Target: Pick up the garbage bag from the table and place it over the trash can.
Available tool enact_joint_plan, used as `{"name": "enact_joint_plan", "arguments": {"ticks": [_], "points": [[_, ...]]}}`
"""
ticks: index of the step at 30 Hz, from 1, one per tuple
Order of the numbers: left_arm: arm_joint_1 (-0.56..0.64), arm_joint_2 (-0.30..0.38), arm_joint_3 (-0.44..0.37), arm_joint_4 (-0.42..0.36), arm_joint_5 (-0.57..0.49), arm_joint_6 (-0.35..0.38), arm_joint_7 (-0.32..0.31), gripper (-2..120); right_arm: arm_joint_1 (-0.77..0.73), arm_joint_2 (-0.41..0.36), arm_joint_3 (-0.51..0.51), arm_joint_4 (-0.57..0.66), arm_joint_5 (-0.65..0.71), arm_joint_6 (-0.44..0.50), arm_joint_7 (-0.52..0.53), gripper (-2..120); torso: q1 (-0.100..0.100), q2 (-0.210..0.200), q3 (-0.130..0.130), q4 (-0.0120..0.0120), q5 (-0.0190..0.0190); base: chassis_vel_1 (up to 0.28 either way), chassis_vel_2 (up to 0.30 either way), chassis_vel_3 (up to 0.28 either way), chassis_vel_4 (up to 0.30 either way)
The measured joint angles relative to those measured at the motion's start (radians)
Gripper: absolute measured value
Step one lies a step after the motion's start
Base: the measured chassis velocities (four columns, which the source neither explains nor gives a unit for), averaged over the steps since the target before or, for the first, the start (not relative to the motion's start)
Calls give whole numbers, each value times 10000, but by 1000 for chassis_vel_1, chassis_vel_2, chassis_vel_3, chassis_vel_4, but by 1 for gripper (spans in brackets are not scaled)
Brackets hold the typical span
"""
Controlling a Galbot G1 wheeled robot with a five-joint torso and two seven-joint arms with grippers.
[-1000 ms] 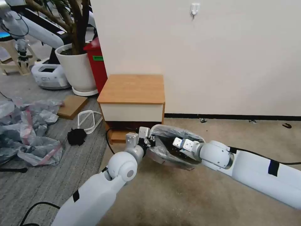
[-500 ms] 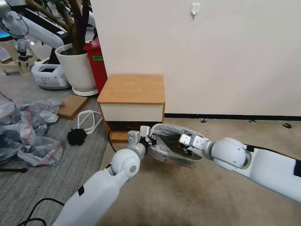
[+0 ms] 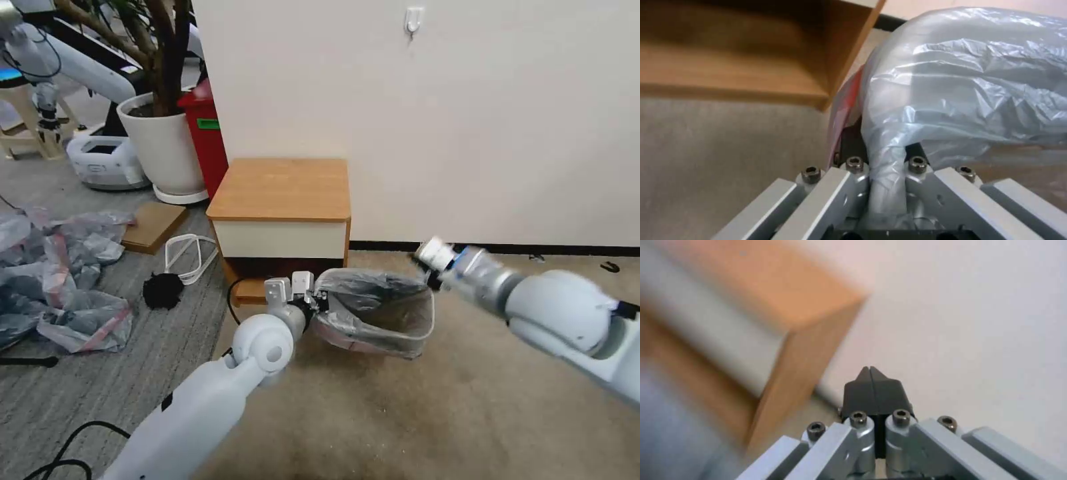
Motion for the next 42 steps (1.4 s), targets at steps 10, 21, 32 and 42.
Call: {"name": "enact_joint_plan", "arguments": {"ticks": [10, 21, 32, 42], "points": [[1436, 1616, -697, -1423, -1483, -51, -880, 3, -3491, 3445, 3230, -118, -761, 3891, 1658, 0, 0, 0, 0, 2, 0, 0, 0, 0, 0], [2686, 1764, -1365, -1176, -1218, -87, -442, 3, -4455, 4764, 3439, -68, -1914, 4527, 1522, 35, 0, -2, 0, 1, 0, 0, 0, 0, 0], [3029, 1166, -1357, -445, -152, -277, 217, 3, -4622, 4832, 3316, -69, -2003, 4529, 1468, 77, 0, -2, 0, 0, 2, 0, 0, 0, 0], [3045, 1091, -1328, -544, -172, 51, -128, 21, -4694, 4769, 3366, -48, -2016, 4561, 1448, 100, 0, -2, 1, -1, 1, 0, 0, 0, 0]]}}
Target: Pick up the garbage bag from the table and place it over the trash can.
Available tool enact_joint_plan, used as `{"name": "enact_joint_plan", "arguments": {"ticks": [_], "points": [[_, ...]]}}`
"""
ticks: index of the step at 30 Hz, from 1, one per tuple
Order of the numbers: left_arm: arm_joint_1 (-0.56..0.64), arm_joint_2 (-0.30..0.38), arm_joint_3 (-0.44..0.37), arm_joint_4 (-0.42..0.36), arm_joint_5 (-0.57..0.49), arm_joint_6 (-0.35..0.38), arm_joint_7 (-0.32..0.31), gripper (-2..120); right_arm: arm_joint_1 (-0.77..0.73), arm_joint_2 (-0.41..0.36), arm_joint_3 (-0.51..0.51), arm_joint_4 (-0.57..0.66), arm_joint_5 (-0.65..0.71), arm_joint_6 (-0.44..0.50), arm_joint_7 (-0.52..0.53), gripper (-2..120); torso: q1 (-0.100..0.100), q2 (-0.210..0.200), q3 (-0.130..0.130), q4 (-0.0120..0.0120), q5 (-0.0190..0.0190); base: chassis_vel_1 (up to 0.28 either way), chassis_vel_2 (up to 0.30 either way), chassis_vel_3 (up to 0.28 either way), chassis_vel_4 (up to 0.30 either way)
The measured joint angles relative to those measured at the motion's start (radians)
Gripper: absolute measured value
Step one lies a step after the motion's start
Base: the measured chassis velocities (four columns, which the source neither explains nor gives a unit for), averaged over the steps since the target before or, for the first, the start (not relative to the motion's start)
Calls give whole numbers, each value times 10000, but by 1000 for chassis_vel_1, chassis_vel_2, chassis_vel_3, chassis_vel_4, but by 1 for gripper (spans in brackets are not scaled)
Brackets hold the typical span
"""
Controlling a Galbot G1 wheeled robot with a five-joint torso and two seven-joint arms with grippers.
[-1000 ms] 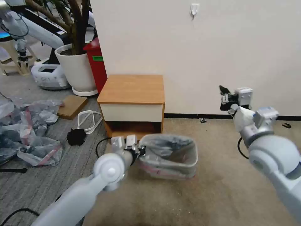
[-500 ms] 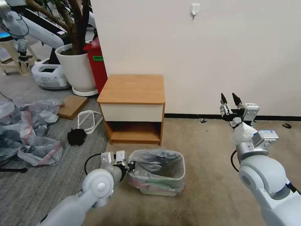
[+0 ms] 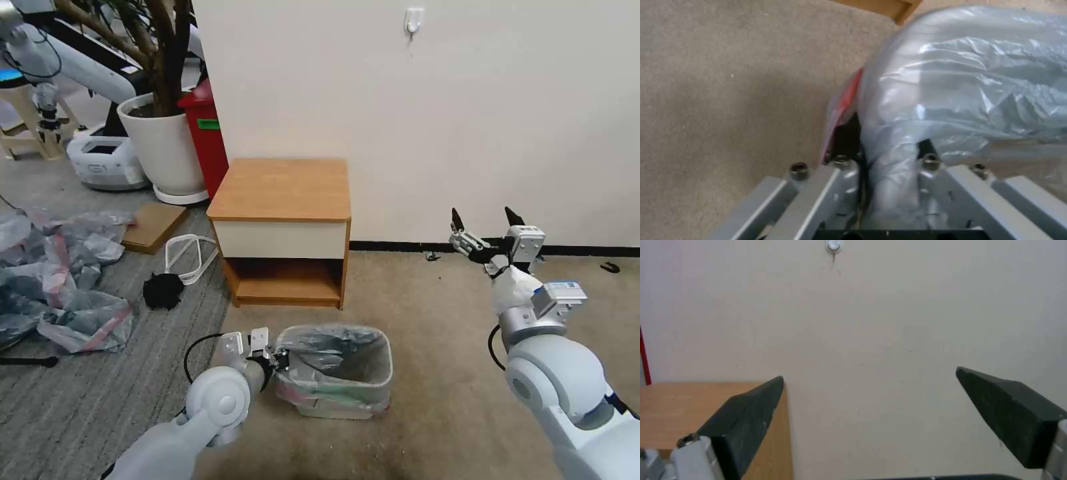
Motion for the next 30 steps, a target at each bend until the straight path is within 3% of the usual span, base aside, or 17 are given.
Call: {"name": "enact_joint_plan", "arguments": {"ticks": [4, 6, 7, 10, 17, 30], "points": [[1, 57, -8, -81, -77, 90, -29, 29, -6, 24, -6, 1, -6, 0, -3, 100, 0, 0, 0, 1, 0, 0, 0, 0, 0], [3, 92, -31, -171, -284, 197, -117, 42, -15, 46, -16, 3, -24, 0, -5, 100, 0, 0, 0, 1, 0, 0, 0, 0, 0], [3, 92, -31, -171, -284, 197, -117, 42, -15, 46, -16, 3, -24, 0, -5, 100, 0, 0, 0, 1, 0, 0, 0, 0, 0], [-32, 147, -42, -287, -571, 262, -275, 57, -6, 39, 3, 4, -27, -1, -10, 95, 0, 0, 0, 1, 0, 0, 0, 0, 0], [-53, 254, -213, -643, -1258, 455, -514, 79, -55, 56, 72, 24, -27, -5, -12, 82, 0, 0, 0, 1, 0, 0, 0, 0, 0], [231, 870, -834, -1772, -2286, 769, -987, 80, -124, 52, 245, 60, 11, -24, -8, 81, 0, 0, 0, 1, -1, 0, 0, 0, 0]]}}
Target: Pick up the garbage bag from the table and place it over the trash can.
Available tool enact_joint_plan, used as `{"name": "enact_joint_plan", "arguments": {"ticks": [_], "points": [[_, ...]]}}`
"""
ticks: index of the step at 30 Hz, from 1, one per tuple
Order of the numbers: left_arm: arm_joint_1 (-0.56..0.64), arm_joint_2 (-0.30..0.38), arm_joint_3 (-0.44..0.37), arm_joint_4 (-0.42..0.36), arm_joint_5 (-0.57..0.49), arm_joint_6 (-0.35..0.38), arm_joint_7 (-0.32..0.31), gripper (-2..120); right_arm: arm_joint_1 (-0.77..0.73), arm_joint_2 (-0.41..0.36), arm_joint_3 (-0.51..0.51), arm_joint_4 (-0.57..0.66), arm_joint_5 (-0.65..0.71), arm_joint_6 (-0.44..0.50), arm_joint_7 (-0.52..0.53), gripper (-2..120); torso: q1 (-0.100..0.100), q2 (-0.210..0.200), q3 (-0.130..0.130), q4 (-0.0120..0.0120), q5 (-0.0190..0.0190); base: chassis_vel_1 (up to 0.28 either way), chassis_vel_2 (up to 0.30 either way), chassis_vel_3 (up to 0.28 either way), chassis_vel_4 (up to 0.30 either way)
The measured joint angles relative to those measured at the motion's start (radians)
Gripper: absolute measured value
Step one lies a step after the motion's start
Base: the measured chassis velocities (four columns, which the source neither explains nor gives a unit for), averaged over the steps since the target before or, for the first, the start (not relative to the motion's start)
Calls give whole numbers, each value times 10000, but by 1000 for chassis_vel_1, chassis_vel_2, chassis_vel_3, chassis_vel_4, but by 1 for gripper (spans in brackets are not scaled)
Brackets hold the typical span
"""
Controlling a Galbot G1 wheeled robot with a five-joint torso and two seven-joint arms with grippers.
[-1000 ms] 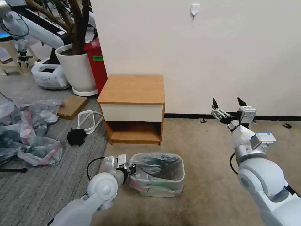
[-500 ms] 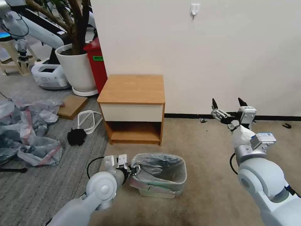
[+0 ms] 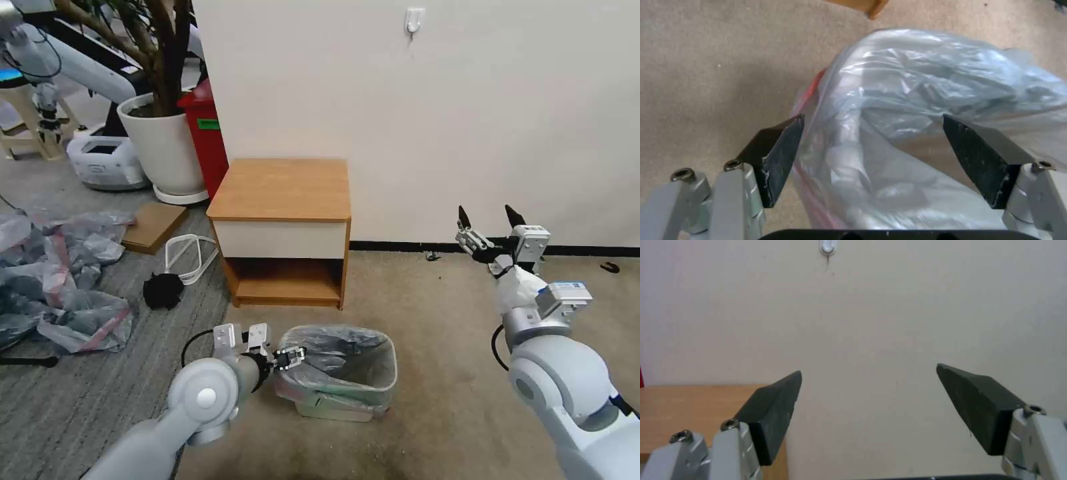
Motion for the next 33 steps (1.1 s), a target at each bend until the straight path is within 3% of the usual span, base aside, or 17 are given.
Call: {"name": "enact_joint_plan", "arguments": {"ticks": [7, 10, 12, 13, 16, 18, 19, 20, 21, 24, 25, 29, 31, 33], "points": [[255, 511, -468, -784, -7, 30, -69, 80, -212, -9, 267, 39, 44, 100, -145, 82, 0, 1, 0, 0, 0, 0, 0, 0, 0], [339, 743, -789, -1158, 564, -29, 171, 80, -403, 14, 623, 70, 42, 240, -550, 91, 0, 1, 0, 1, 0, 0, 0, 0, 0], [478, 960, -1269, -1360, 2039, -368, 887, 80, -719, 24, 1069, 134, -120, 545, -1094, 100, 0, 1, 0, -2, 0, 0, 0, 0, 0], [478, 960, -1269, -1360, 2039, -368, 887, 80, -719, 24, 1069, 134, -120, 545, -1094, 100, 0, 1, 0, -2, 0, 0, 0, 0, 0], [1027, 1090, -2339, -1455, 4733, -1487, 2372, 81, -1344, 204, 1666, 272, -718, 1087, -1726, 108, 0, 2, 0, 0, 0, 0, 0, 0, 0], [1162, 1080, -2504, -1454, 5102, -1702, 2578, 81, -1425, 255, 1732, 291, -854, 1127, -1781, 109, 0, 1, -1, -1, 0, 0, 0, 0, 0], [1810, 938, -3126, -1389, 6548, -2723, 3416, 81, -1865, 584, 1981, 375, -1647, 1367, -1993, 112, 0, 1, -1, -2, 1, 0, 0, 0, 0], [2251, 787, -3480, -1295, 7276, -3340, 3908, 83, -2085, 779, 2056, 439, -2028, 1458, -2072, 113, 0, 1, -1, -2, 1, 0, 0, 0, 0], [2251, 787, -3480, -1295, 7276, -3340, 3908, 83, -2085, 779, 2056, 439, -2028, 1458, -2072, 113, 0, 1, -1, -2, 1, 0, 0, 0, 0], [3679, 142, -4472, -829, 8895, -5739, 5226, 91, -2774, 1741, 2093, 723, -2974, 1653, -2344, 114, 0, 1, -1, 3, 1, 0, 0, 0, 0], [3679, 142, -4472, -829, 8895, -5739, 5226, 91, -2774, 1741, 2093, 723, -2974, 1653, -2344, 114, 0, 1, -1, 3, 1, 0, 0, 0, 0], [4699, -966, -5290, 40, 10385, -7923, 6127, 100, -3411, 2926, 1579, 910, -3759, 1680, -2668, 112, 0, 2, -1, 1, 0, 0, 0, 0, 0], [4790, -1167, -5335, 177, 10644, -8159, 6226, 100, -3449, 3063, 1438, 911, -3857, 1678, -2708, 111, -1, 2, -1, 1, -2, 0, 0, 0, 0], [4923, -1872, -5422, 434, 11264, -8490, 6365, 100, -3511, 3429, 1082, 863, -4205, 1578, -2845, 108, 0, 2, -1, 2, 0, 0, 0, 0, 0]]}}
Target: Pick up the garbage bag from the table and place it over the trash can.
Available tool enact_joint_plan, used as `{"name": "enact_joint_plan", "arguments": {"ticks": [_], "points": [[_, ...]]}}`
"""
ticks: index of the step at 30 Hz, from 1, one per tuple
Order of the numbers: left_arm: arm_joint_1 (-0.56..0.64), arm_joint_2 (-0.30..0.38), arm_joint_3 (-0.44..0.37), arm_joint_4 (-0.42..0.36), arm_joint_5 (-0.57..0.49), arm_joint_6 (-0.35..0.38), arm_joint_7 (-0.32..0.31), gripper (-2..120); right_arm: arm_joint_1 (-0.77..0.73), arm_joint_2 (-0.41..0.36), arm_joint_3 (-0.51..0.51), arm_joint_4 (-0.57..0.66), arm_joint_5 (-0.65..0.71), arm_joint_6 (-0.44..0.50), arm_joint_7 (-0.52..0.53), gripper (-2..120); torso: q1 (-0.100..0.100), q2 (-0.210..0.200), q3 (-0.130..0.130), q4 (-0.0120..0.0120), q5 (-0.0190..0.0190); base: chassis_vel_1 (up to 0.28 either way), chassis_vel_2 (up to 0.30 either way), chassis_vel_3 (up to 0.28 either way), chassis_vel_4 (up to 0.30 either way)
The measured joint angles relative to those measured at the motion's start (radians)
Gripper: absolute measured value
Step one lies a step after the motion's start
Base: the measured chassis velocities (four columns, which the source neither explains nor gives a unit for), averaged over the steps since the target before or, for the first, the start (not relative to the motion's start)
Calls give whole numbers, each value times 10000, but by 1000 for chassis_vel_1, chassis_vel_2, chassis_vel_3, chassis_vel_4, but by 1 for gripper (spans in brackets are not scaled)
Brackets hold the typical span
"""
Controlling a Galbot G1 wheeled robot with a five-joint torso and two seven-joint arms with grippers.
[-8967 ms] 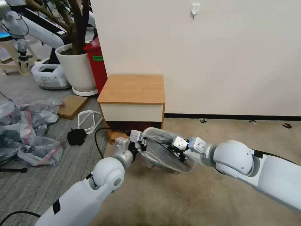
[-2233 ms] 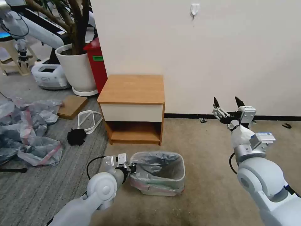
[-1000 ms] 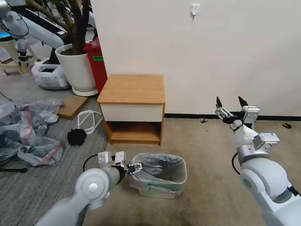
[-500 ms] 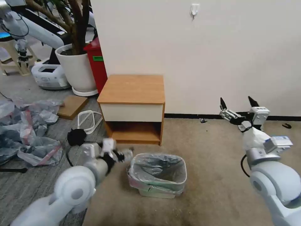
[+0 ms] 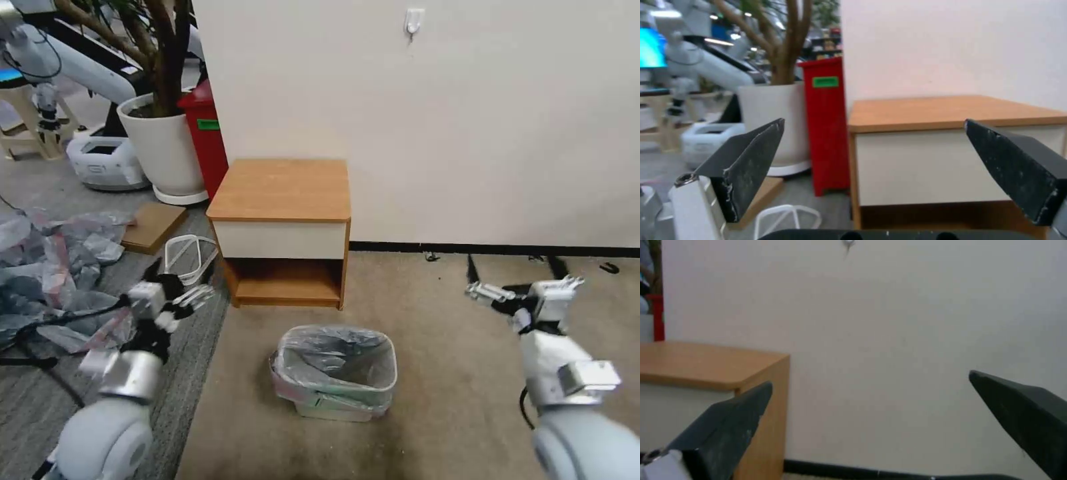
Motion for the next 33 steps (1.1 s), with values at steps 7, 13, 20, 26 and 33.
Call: {"name": "enact_joint_plan", "arguments": {"ticks": [7, 13, 20, 26, 33], "points": [[35, -1383, -49, 524, 1150, -505, 326, 100, -183, 645, -418, -364, -945, 13, -428, 100, 0, 0, 1, -2, 1, 0, 0, 0, 0], [183, -2287, -99, 721, 1570, -798, 559, 100, -322, 1107, -669, -575, -1716, -71, -495, 100, 0, 0, 0, -1, 2, 0, 0, 0, 0], [238, -2597, 65, 869, 1849, -781, 576, 100, -323, 1326, -678, -717, -1939, -196, -496, 100, 0, 0, 1, -2, 2, 0, 0, 0, 0], [243, -2625, 187, 929, 1907, -720, 558, 100, -340, 1363, -481, -770, -1949, -230, -781, 100, 0, -1, 1, -2, 2, 0, 0, 0, 0], [244, -2594, 202, 929, 1902, -692, 536, 100, -343, 1347, -423, -770, -1933, -241, -826, 100, 0, 0, 1, -2, 2, 0, 0, 0, 0]]}}
